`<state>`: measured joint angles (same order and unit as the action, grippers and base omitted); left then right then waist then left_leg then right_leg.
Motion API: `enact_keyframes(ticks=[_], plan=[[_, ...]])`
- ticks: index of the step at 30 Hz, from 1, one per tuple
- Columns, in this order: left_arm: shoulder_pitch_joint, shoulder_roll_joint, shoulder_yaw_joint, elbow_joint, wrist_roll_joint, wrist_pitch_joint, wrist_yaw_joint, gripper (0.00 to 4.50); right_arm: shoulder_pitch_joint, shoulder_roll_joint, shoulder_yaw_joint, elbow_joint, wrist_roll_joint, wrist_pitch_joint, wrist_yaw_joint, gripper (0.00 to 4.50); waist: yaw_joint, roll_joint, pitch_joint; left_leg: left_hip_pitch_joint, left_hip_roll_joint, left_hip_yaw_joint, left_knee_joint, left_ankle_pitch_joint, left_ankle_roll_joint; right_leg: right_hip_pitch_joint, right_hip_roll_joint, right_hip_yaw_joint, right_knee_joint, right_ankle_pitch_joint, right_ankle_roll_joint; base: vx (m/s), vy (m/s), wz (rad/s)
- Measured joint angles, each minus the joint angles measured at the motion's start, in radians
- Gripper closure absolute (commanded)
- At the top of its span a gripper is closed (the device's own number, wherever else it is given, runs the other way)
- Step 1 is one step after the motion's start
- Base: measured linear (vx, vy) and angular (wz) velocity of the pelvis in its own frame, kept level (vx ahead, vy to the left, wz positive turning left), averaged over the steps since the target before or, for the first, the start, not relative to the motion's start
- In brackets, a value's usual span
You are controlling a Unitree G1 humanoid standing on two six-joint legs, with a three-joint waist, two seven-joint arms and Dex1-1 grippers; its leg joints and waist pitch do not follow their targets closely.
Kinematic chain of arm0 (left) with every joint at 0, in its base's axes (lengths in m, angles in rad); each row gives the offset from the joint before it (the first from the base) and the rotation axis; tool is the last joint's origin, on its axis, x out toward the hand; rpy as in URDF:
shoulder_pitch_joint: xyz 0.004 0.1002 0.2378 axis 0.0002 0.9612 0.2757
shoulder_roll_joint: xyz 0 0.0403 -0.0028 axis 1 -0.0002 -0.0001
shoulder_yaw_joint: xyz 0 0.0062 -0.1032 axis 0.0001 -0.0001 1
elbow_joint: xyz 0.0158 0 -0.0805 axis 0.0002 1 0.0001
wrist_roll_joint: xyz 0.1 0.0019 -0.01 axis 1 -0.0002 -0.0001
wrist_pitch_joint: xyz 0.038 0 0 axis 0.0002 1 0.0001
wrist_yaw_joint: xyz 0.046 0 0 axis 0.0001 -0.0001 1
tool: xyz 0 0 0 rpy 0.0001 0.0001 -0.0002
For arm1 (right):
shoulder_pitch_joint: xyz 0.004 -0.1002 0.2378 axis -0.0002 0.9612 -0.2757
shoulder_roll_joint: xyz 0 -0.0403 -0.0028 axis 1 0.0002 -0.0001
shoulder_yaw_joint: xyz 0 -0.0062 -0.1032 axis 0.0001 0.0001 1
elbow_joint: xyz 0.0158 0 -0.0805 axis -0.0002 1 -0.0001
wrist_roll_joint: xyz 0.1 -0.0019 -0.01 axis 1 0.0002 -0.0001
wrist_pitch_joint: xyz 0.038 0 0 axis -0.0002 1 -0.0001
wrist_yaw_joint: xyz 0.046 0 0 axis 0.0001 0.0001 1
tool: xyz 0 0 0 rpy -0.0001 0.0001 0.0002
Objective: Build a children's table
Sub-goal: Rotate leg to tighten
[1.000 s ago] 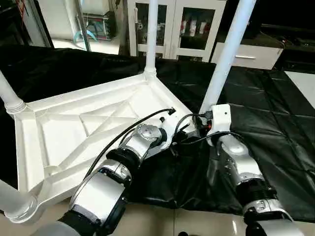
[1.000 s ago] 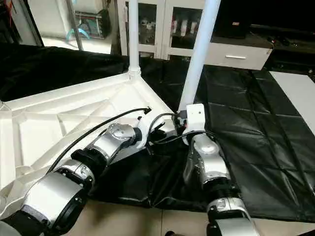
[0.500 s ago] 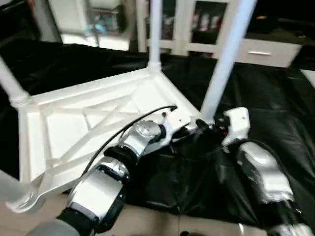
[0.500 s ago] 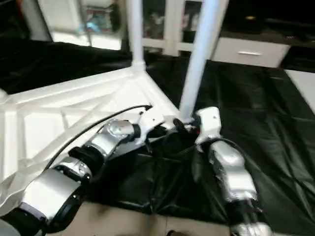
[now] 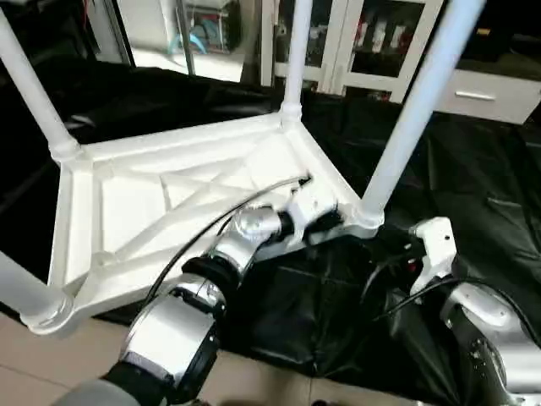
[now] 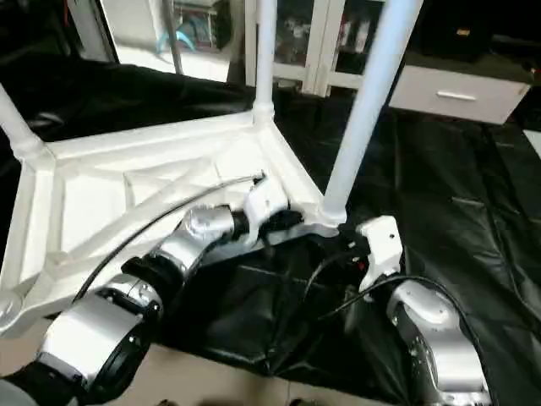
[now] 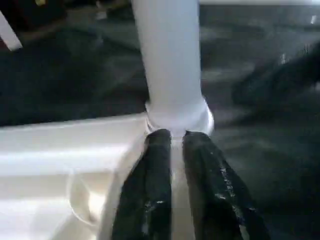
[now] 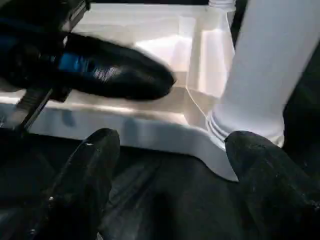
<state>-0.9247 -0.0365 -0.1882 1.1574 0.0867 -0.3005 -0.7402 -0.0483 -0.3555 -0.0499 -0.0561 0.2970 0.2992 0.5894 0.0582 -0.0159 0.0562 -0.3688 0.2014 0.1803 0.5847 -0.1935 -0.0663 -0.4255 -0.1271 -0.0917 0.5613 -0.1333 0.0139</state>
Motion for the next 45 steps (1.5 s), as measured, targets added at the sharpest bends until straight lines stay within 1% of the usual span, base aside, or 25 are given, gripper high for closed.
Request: enact_keyframes(ticks=[1, 2, 3, 6, 7, 8, 9, 10, 12, 13, 15, 16, 19, 23, 26, 27, 31, 34, 36, 39, 40, 42, 43, 44, 45], plan=[[0.005, 0.013, 0.017, -0.027, -0.022, 0.007, -0.032, 3.60, 0.000, 0.000, 0.000, -0.011, 0.013, 0.004, 0.009, 0.79, 0.000, -0.001, 0.001, 0.000, 0.000, 0.000, 0.000, 0.000, 0.000, -0.001, 0.000, 0.000, 0.000, 0.000, 0.000, 0.000, 0.000, 0.00], [0.014, 0.026, 0.030, -0.059, -0.045, 0.019, -0.056, 3.33, -0.002, 0.001, 0.000, -0.016, 0.021, 0.004, 0.015, 0.79, -0.001, -0.002, 0.001, 0.000, 0.000, 0.000, 0.000, 0.000, 0.000, -0.001, 0.000, 0.000, 0.000, 0.000, 0.000, 0.000, 0.000, 0.00], [0.029, 0.041, 0.042, -0.108, -0.068, 0.047, -0.084, 3.23, -0.004, 0.001, 0.000, -0.021, 0.026, 0.004, 0.020, 0.79, -0.001, -0.002, 0.001, 0.000, 0.001, 0.000, 0.000, 0.000, 0.000, -0.001, 0.000, 0.000, 0.001, 0.000, 0.000, 0.000, 0.000, 0.00], [0.092, 0.116, 0.055, -0.265, -0.116, 0.164, -0.182, 3.20, -0.007, 0.004, 0.002, -0.023, 0.037, 0.007, 0.026, 0.79, 0.000, -0.004, 0.002, 0.000, 0.002, 0.002, 0.000, 0.000, 0.000, -0.001, 0.001, 0.000, 0.004, 0.000, 0.000, 0.000, 0.000, 0.00], [0.117, 0.144, 0.053, -0.307, -0.123, 0.199, -0.214, 3.03, -0.007, 0.004, 0.003, -0.023, 0.039, 0.008, 0.026, 0.79, 0.001, -0.004, 0.002, 0.001, 0.003, 0.002, 0.000, 0.000, 0.000, -0.001, 0.001, 0.000, 0.004, 0.000, 0.000, 0.000, 0.000, 0.00], [0.151, 0.173, 0.045, -0.365, -0.130, 0.237, -0.247, 3.03, -0.009, 0.004, 0.007, -0.024, 0.040, 0.009, 0.028, 0.79, 0.000, -0.004, 0.002, 0.001, 0.003, 0.003, 0.000, 0.000, 0.000, -0.001, 0.001, 0.000, 0.004, 0.000, 0.000, 0.000, 0.000, 0.00], [0.199, 0.219, 0.022, -0.455, -0.136, 0.293, -0.296, 2.79, -0.015, 0.006, 0.017, -0.024, 0.042, 0.015, 0.031, 0.79, -0.003, -0.005, 0.002, 0.001, 0.004, 0.004, 0.000, 0.000, 0.000, -0.002, 0.001, 0.001, 0.006, 0.000, 0.000, 0.000, 0.000, 0.00], [0.281, 0.317, -0.025, -0.604, -0.152, 0.385, -0.400, 2.78, -0.011, 0.007, 0.023, -0.031, 0.046, 0.019, 0.044, 0.79, -0.008, -0.010, 0.005, 0.002, 0.005, 0.007, 0.001, -0.001, -0.002, -0.005, 0.002, 0.004, 0.014, -0.005, -0.001, 0.000, 0.000, 0.00], [0.340, 0.407, -0.049, -0.709, -0.161, 0.479, -0.480, 2.71, -0.008, 0.000, 0.023, -0.031, 0.047, 0.026, 0.054, 0.79, -0.005, -0.017, 0.006, 0.002, 0.006, 0.010, 0.003, -0.003, -0.008, -0.011, 0.003, 0.004, 0.018, -0.007, -0.001, 0.000, 0.000, 0.00], [0.366, 0.452, -0.066, -0.766, -0.163, 0.530, -0.521, 2.58, -0.009, -0.001, 0.025, -0.030, 0.047, 0.027, 0.058, 0.79, 0.001, -0.018, 0.006, 0.001, 0.007, 0.011, 0.003, -0.002, -0.011, -0.011, 0.003, 0.003, 0.019, -0.006, -0.002, 0.000, 0.000, 0.00], [0.386, 0.506, -0.089, -0.842, -0.162, 0.589, -0.566, 2.58, -0.012, -0.001, 0.034, -0.031, 0.047, 0.028, 0.066, 0.79, 0.009, -0.018, 0.005, 0.002, 0.007, 0.014, 0.003, -0.001, -0.013, -0.009, 0.003, 0.005, 0.019, -0.006, -0.002, 0.000, 0.000, 0.00], [0.391, 0.534, -0.103, -0.884, -0.150, 0.618, -0.584, 2.58, -0.015, -0.001, 0.042, -0.030, 0.047, 0.028, 0.069, 0.79, 0.010, -0.019, 0.005, 0.003, 0.007, 0.018, 0.003, 0.000, -0.014, -0.009, 0.003, 0.010, 0.020, -0.006, -0.002, 0.000, 0.000, 0.00], [0.408, 0.588, -0.137, -0.957, -0.106, 0.690, -0.594, 2.58, -0.023, -0.001, 0.051, -0.030, 0.047, 0.028, 0.070, 0.79, 0.005, -0.021, 0.004, 0.006, 0.005, 0.020, 0.005, 0.000, -0.014, -0.009, 0.004, 0.025, 0.024, -0.007, -0.001, 0.000, 0.000, 0.00], [0.399, 0.550, -0.152, -0.936, -0.039, 0.679, -0.495, 2.58, -0.025, 0.000, 0.051, -0.028, 0.045, 0.028, 0.068, 0.79, 0.004, -0.027, 0.000, 0.004, 0.005, 0.020, 0.008, 0.000, -0.014, -0.008, 0.008, 0.031, 0.024, -0.009, 0.004, 0.000, 0.000, 0.00], [0.329, 0.499, -0.192, -0.823, 0.047, 0.613, -0.343, 2.58, -0.038, 0.003, 0.059, -0.021, 0.042, 0.027, 0.064, 0.79, 0.004, -0.029, -0.001, 0.003, 0.006, 0.020, 0.009, 0.000, -0.014, -0.006, 0.015, 0.041, 0.024, -0.009, 0.004, 0.000, 0.000, 0.00], [0.311, 0.499, -0.201, -0.788, 0.076, 0.595, -0.297, 2.58, -0.040, 0.005, 0.059, -0.022, 0.042, 0.025, 0.064, 0.79, 0.002, -0.029, -0.001, 0.003, 0.006, 0.018, 0.009, 0.000, -0.014, -0.006, 0.017, 0.044, 0.024, -0.008, 0.005, 0.000, 0.000, 0.00], [0.253, 0.507, -0.226, -0.663, 0.189, 0.538, -0.121, 2.58, -0.028, 0.003, 0.057, -0.020, 0.040, 0.024, 0.056, 0.79, -0.012, -0.029, -0.001, 0.001, 0.006, 0.012, 0.009, 0.000, -0.014, -0.008, 0.020, 0.043, 0.024, -0.008, 0.007, 0.000, 0.000, 0.00], [0.218, 0.504, -0.237, -0.567, 0.242, 0.475, -0.012, 2.58, -0.028, 0.006, 0.057, -0.020, 0.033, 0.022, 0.046, 0.79, -0.018, -0.029, -0.001, 0.001, 0.005, 0.006, 0.009, 0.000, -0.014, -0.010, 0.025, 0.043, 0.021, -0.008, 0.007, 0.000, 0.000, 0.00], [0.214, 0.504, -0.232, -0.535, 0.250, 0.434, 0.035, 2.58, -0.025, 0.011, 0.057, -0.021, 0.032, 0.021, 0.043, 0.79, -0.018, -0.029, -0.001, -0.001, 0.006, 0.000, 0.009, 0.002, -0.018, -0.009, 0.030, 0.045, 0.019, -0.008, 0.007, 0.000, 0.000, 0.00], [0.232, 0.476, -0.164, -0.540, 0.192, 0.357, 0.043, 2.58, -0.021, 0.022, 0.059, -0.023, 0.033, 0.021, 0.041, 0.79, -0.011, -0.028, -0.001, -0.003, 0.006, -0.004, 0.009, 0.003, -0.019, -0.009, 0.033, 0.046, 0.018, -0.003, 0.001, 0.000, 0.000, 0.00], [0.272, 0.441, -0.101, -0.591, 0.114, 0.331, 0.019, 2.58, -0.013, 0.027, 0.059, -0.033, 0.034, 0.019, 0.040, 0.79, -0.005, -0.026, -0.003, -0.002, 0.005, -0.004, 0.009, 0.003, -0.019, -0.009, 0.033, 0.047, 0.019, -0.001, -0.001, 0.000, 0.000, 0.00], [0.339, 0.371, -0.031, -0.687, -0.003, 0.311, -0.013, 2.58, 0.005, 0.032, 0.060, -0.046, 0.038, 0.016, 0.040, 0.79, 0.006, -0.024, -0.003, -0.002, 0.006, -0.004, 0.009, 0.003, -0.019, -0.008, 0.033, 0.048, 0.019, 0.001, -0.005, 0.031, 0.005, 0.01], [0.402, 0.330, 0.013, -0.768, -0.111, 0.334, -0.048, 2.28, 0.000, 0.046, 0.063, -0.050, 0.048, 0.015, 0.041, 0.79, 0.010, -0.020, -0.004, -0.004, 0.006, -0.004, 0.009, 0.003, -0.019, -0.009, 0.034, 0.047, 0.017, 0.001, -0.005, 0.064, 0.014, -0.02], [0.466, 0.298, 0.051, -0.846, -0.206, 0.353, -0.078, 2.23, 0.005, 0.055, 0.060, -0.064, 0.058, 0.011, 0.041, 0.79, 0.008, -0.017, -0.005, -0.003, 0.006, -0.002, 0.009, 0.002, -0.018, -0.010, 0.034, 0.049, 0.018, -0.001, -0.006, 0.064, 0.014, -0.02], [0.517, 0.289, 0.065, -0.908, -0.283, 0.377, -0.108, 2.23, 0.006, 0.059, 0.060, -0.067, 0.064, 0.009, 0.041, 0.79, 0.004, -0.016, -0.006, -0.005, 0.006, -0.001, 0.008, 0.001, -0.017, -0.010, 0.035, 0.049, 0.019, -0.004, -0.009, 0.000, 0.000, 0.00]])
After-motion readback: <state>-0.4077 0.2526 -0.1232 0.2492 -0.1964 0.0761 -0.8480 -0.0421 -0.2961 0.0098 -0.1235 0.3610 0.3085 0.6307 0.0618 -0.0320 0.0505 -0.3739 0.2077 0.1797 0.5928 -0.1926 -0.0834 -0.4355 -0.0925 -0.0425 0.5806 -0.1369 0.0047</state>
